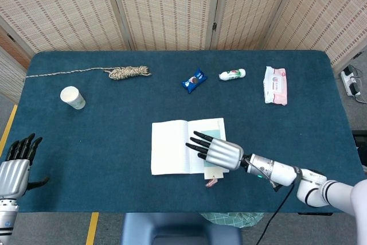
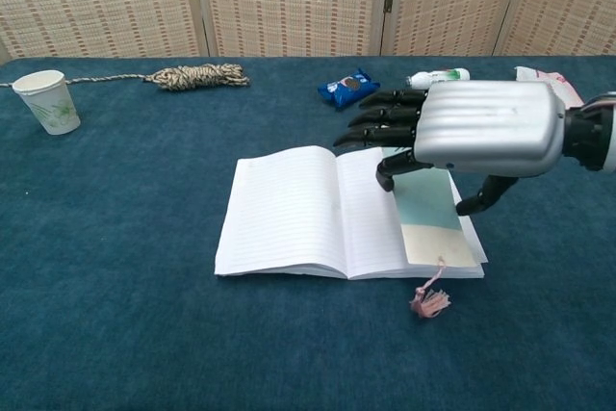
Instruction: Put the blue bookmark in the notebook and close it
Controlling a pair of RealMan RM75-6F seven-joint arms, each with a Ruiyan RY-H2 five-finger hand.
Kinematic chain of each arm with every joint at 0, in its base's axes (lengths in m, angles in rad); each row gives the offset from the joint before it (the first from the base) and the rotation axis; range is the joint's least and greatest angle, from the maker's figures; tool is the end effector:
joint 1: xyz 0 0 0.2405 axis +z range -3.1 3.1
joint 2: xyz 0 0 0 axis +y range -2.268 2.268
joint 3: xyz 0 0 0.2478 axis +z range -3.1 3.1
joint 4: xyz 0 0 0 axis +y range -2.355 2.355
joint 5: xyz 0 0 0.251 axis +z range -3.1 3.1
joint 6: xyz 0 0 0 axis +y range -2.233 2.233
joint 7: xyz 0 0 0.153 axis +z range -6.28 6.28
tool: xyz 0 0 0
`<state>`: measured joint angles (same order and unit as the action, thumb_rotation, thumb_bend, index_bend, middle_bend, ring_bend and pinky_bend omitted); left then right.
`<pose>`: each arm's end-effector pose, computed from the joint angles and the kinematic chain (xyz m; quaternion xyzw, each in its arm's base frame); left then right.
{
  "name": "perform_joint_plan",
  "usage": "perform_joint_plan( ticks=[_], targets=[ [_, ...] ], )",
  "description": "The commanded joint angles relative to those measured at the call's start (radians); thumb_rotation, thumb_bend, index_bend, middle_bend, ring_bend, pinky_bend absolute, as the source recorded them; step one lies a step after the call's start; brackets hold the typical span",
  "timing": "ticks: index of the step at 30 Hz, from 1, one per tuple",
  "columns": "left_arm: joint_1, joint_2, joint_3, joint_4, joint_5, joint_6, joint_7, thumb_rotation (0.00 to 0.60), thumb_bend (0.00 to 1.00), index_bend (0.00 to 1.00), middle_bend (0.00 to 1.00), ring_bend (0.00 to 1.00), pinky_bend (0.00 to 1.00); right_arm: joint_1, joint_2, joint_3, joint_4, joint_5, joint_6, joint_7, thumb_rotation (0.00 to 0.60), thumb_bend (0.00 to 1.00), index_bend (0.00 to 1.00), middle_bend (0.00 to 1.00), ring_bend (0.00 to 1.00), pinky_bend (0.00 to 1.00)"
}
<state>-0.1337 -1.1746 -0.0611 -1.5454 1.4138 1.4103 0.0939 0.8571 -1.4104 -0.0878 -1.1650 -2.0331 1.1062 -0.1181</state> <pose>-0.3339 0.2121 0.1033 -0.6071 -0.3810 -0.3403 0.6086 -0.1685 -0.3383 -0.0317 0.9085 0.0652 0.3232 0.2569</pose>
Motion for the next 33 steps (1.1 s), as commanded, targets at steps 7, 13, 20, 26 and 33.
perform_joint_plan(
  ticks=[7,13,20,26,33],
  targets=[
    [-0.004,0.003,0.001,0.002,-0.003,-0.012,-0.012,0.600,0.14,0.04,0.00,0.00,0.00,0.027,-0.100,-0.034,0.150,-0.007,0.008,0.056,0.600,0.12,0.53,0.08,0.06,0.00],
    [-0.004,0.008,-0.003,0.004,-0.007,-0.011,-0.025,0.600,0.14,0.04,0.00,0.00,0.00,0.043,-0.150,-0.038,0.227,0.012,0.001,0.091,0.600,0.12,0.53,0.08,0.06,0.00],
    [-0.002,0.012,-0.008,0.007,-0.013,-0.008,-0.037,0.600,0.14,0.04,0.00,0.00,0.00,0.069,-0.196,-0.048,0.294,0.029,-0.010,0.147,0.600,0.12,0.52,0.08,0.06,0.00],
    [-0.002,0.012,-0.010,0.008,-0.016,-0.007,-0.039,0.600,0.14,0.04,0.00,0.00,0.00,0.084,-0.225,-0.061,0.347,0.034,0.000,0.179,0.600,0.12,0.52,0.08,0.06,0.00],
    [-0.005,0.010,-0.012,0.010,-0.024,-0.014,-0.031,0.600,0.14,0.04,0.00,0.00,0.00,0.091,-0.243,-0.077,0.382,0.037,0.021,0.201,0.600,0.12,0.47,0.08,0.06,0.00]
  ],
)
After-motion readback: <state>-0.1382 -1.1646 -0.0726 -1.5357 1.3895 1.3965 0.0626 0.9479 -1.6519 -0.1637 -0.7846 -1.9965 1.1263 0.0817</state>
